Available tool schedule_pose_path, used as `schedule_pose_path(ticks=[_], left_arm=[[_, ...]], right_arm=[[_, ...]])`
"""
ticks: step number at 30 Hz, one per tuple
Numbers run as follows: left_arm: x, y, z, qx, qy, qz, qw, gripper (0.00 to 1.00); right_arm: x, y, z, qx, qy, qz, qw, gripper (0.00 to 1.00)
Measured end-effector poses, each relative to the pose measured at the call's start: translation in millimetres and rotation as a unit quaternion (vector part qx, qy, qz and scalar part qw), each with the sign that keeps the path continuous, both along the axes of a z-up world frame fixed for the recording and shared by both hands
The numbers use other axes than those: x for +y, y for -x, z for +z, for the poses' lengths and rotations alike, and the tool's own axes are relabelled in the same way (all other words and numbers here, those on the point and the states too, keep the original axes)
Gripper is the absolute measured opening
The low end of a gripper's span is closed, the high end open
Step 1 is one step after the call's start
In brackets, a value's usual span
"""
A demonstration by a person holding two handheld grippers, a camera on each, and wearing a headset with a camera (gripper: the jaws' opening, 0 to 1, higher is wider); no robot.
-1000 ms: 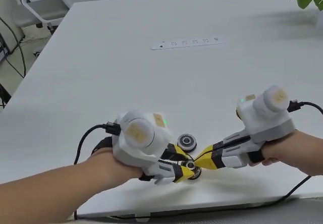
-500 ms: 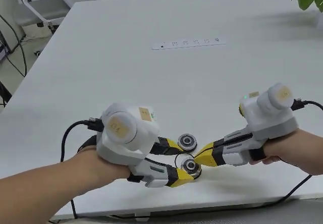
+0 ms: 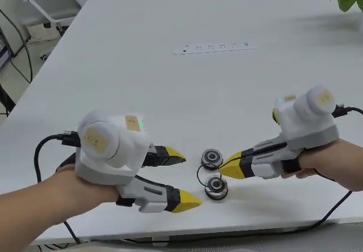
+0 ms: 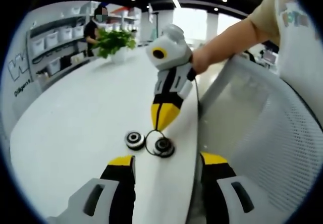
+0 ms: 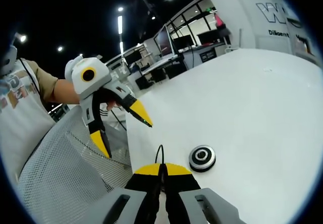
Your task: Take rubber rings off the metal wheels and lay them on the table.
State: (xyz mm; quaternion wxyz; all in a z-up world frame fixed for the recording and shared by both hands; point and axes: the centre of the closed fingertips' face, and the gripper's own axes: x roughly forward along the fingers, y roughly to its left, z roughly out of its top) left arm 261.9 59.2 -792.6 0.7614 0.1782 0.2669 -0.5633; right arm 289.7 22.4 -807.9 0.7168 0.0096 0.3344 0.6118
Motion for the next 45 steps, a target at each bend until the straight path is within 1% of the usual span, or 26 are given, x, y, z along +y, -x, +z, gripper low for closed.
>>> schedule_pose_path(ticks=[3, 5, 9, 11, 15, 19, 24, 25, 27, 29, 35, 41, 45], left_arm=[[8.5, 0.1, 0.9, -0.004, -0.001, 0.008, 1.0, 0.54], [14.7, -1.5, 3.2, -0.008, 0.001, 0.018, 0.9998, 0.56], [26.8, -4.9, 8.8, -0.011, 0.01, 0.039, 0.9991, 0.58], [32.8, -5.9, 9.8, -0.013, 0.011, 0.047, 0.9988, 0.59], [44.3, -8.0, 10.1, -0.015, 0.008, 0.061, 0.998, 0.61], [51.1, -9.3, 11.8, -0.017, 0.009, 0.073, 0.9972, 0.62], [60.8, -10.9, 12.7, -0.02, 0.008, 0.085, 0.9961, 0.64], [61.7, -10.7, 12.7, -0.02, 0.008, 0.086, 0.996, 0.64], [63.4, -10.2, 12.5, -0.021, 0.007, 0.089, 0.9958, 0.64], [64.8, -9.7, 12.0, -0.021, 0.005, 0.091, 0.9956, 0.64], [68.2, -8.2, 11.8, -0.022, 0.004, 0.096, 0.9951, 0.64], [74.0, -6.4, 11.8, -0.024, -0.001, 0.102, 0.9945, 0.66], [76.4, -5.7, 12.1, -0.023, 0.001, 0.108, 0.9939, 0.66]], right_arm=[[4.7, 0.0, 3.0, -0.002, -0.003, 0.003, 1.0, 0.0], [8.3, -0.1, 4.0, -0.004, -0.003, 0.005, 1.0, 0.0], [15.6, -1.5, 5.4, -0.006, -0.005, 0.008, 0.9999, 0.0], [19.5, -2.2, 5.3, -0.007, -0.004, 0.009, 0.9999, 0.0], [26.9, -4.7, 3.9, -0.01, -0.003, 0.011, 0.9999, 0.0], [35.6, -8.4, 2.2, -0.015, -0.002, 0.009, 0.9998, 0.0], [43.0, -17.3, -5.2, -0.017, 0.002, 0.0, 0.9999, 0.0], [44.8, -19.3, -7.4, -0.017, 0.003, -0.001, 0.9999, 0.0], [49.3, -17.0, -8.5, -0.018, 0.006, -0.002, 0.9998, 0.0], [51.2, -18.1, -14.0, -0.018, 0.009, -0.002, 0.9998, 0.0], [60.1, -19.7, -20.3, -0.022, 0.017, -0.011, 0.9996, 0.0], [61.6, -24.7, -26.1, -0.029, 0.027, -0.02, 0.999, 0.0], [60.9, -30.1, -32.4, -0.039, 0.043, -0.027, 0.9979, 0.0]])
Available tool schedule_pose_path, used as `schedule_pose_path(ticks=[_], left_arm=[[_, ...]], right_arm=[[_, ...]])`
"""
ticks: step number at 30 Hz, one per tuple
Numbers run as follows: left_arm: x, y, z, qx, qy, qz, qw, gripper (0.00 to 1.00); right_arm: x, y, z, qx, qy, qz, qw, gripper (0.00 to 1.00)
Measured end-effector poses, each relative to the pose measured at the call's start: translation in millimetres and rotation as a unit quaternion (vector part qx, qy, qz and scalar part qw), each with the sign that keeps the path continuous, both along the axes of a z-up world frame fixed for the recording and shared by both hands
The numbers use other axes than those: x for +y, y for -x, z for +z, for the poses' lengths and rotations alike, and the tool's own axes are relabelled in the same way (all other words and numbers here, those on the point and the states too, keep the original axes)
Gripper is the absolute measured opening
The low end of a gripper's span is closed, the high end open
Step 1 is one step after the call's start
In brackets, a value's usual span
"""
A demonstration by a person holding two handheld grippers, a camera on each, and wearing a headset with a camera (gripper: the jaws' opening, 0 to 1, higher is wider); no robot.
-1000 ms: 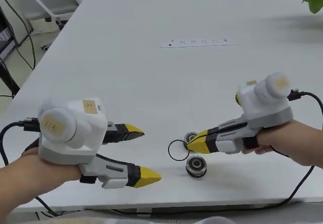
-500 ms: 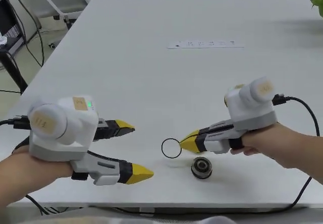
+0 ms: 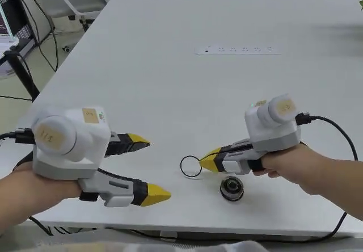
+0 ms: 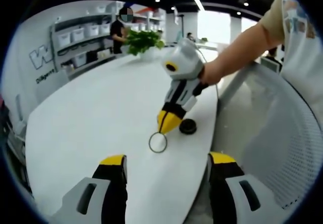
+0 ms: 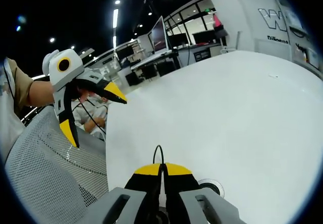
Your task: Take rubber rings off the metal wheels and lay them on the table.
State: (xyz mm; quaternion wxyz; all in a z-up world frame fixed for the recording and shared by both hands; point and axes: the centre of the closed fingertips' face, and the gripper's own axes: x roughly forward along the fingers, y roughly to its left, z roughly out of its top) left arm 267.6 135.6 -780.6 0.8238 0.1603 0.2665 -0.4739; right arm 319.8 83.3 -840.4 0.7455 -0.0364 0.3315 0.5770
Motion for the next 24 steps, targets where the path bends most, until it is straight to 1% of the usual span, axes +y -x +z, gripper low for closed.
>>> schedule_pose_path(ticks=[6, 9, 13, 14, 19, 21, 24], left_arm=[[2.2, 1.1, 0.6, -0.001, -0.001, 0.003, 1.0, 0.66], [2.9, 1.8, 0.9, -0.001, -0.001, 0.004, 1.0, 0.65], [3.4, 2.3, 0.4, 0.0, -0.004, 0.004, 1.0, 0.65], [3.3, 2.1, 0.6, 0.0, -0.003, 0.005, 1.0, 0.65], [0.6, 1.7, 0.7, 0.0, -0.005, 0.0, 1.0, 0.65], [-1.0, 0.7, 1.3, 0.001, -0.004, -0.002, 1.0, 0.65], [-4.0, -0.9, 1.3, 0.001, -0.004, -0.005, 1.0, 0.65]], right_arm=[[0.4, -5.3, -5.6, -0.012, 0.013, -0.007, 0.9998, 0.0], [1.6, -5.5, -7.1, -0.018, 0.018, -0.006, 0.9997, 0.0], [2.4, -4.2, -7.3, -0.025, 0.02, 0.0, 0.9995, 0.04], [2.2, -4.2, -7.1, -0.026, 0.02, 0.0, 0.9994, 0.06], [-1.0, -6.0, -2.5, -0.031, 0.015, -0.003, 0.9994, 0.15], [-2.7, -5.8, 1.1, -0.03, 0.01, -0.004, 0.9995, 0.17], [-6.3, -6.7, 8.7, -0.037, 0.001, -0.005, 0.9993, 0.2]])
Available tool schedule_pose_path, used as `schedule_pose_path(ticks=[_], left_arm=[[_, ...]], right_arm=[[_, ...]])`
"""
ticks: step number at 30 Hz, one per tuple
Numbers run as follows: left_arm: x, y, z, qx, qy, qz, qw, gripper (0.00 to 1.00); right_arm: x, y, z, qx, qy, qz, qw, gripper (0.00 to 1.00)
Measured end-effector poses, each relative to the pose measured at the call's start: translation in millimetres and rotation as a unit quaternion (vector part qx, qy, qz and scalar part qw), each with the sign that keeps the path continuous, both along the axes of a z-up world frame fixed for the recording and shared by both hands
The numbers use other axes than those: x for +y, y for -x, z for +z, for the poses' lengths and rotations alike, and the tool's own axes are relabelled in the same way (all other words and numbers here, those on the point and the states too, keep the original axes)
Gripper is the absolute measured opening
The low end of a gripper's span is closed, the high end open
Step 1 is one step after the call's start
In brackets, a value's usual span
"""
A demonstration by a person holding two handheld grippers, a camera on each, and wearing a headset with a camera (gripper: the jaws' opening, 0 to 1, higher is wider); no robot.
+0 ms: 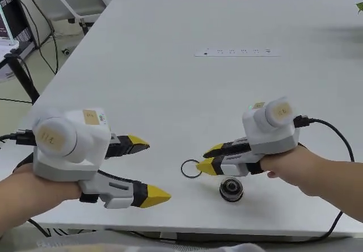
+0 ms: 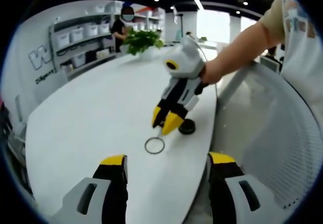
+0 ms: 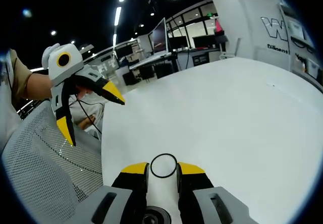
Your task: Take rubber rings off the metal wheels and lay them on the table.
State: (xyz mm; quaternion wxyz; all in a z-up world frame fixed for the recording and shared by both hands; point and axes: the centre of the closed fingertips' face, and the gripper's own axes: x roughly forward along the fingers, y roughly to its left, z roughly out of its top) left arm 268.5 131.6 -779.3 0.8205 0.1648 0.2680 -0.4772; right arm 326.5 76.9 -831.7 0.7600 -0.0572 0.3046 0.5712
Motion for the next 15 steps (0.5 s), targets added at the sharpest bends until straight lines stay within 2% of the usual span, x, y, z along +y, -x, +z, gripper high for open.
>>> schedule_pose_path(ticks=[11, 15], left_arm=[[-16.0, -7.4, 1.1, -0.002, 0.003, -0.017, 0.9999, 0.64], [-21.3, -9.2, 0.8, -0.003, 0.002, -0.023, 0.9997, 0.64]], right_arm=[[-18.9, 4.7, 20.0, -0.002, -0.028, -0.008, 0.9996, 0.23], [-26.7, 7.7, 22.0, -0.001, -0.03, -0.009, 0.9995, 0.23]])
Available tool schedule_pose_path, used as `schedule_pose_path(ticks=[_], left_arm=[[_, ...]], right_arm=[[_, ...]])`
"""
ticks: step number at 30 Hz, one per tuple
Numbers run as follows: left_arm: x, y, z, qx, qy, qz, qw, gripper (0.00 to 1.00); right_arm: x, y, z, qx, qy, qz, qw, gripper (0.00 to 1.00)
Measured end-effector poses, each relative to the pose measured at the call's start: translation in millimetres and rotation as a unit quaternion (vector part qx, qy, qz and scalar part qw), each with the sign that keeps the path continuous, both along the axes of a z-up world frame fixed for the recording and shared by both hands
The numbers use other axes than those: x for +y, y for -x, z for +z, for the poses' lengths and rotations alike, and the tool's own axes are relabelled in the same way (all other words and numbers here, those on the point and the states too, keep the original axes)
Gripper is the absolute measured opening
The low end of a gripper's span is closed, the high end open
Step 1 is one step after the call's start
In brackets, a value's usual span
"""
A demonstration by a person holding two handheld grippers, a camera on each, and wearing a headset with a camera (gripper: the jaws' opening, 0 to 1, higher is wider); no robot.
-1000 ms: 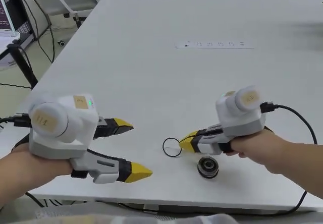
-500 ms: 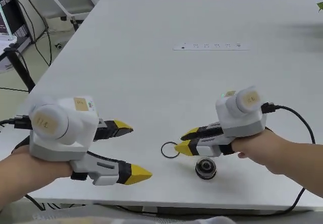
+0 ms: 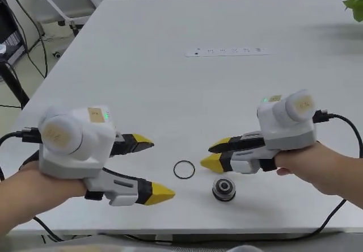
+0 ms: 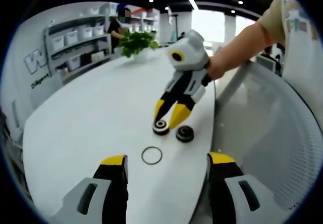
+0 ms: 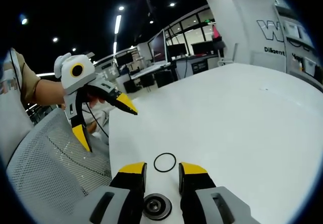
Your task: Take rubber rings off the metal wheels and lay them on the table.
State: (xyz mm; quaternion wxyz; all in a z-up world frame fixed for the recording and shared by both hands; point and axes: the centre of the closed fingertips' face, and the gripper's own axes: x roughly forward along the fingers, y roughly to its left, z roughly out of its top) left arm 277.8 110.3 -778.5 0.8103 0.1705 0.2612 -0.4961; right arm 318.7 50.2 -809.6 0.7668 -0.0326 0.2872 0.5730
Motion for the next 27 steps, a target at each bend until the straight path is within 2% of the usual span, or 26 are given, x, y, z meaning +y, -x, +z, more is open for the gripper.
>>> schedule_pose_path(ticks=[7, 12, 27], left_arm=[[-12.1, 0.2, -3.2, 0.002, -0.002, -0.016, 0.9999, 0.64], [-21.6, -1.0, -5.0, 0.002, -0.002, -0.024, 0.9997, 0.63], [-42.7, -6.0, -15.1, 0.005, -0.011, -0.053, 0.9985, 0.6]], right_arm=[[-11.1, 5.3, 7.3, 0.004, -0.009, -0.003, 0.9999, 0.26], [-17.0, 16.7, 7.8, 0.006, -0.003, 0.004, 1.0, 0.27], [-45.5, 26.8, -8.7, 0.008, 0.031, 0.022, 0.9993, 0.3]])
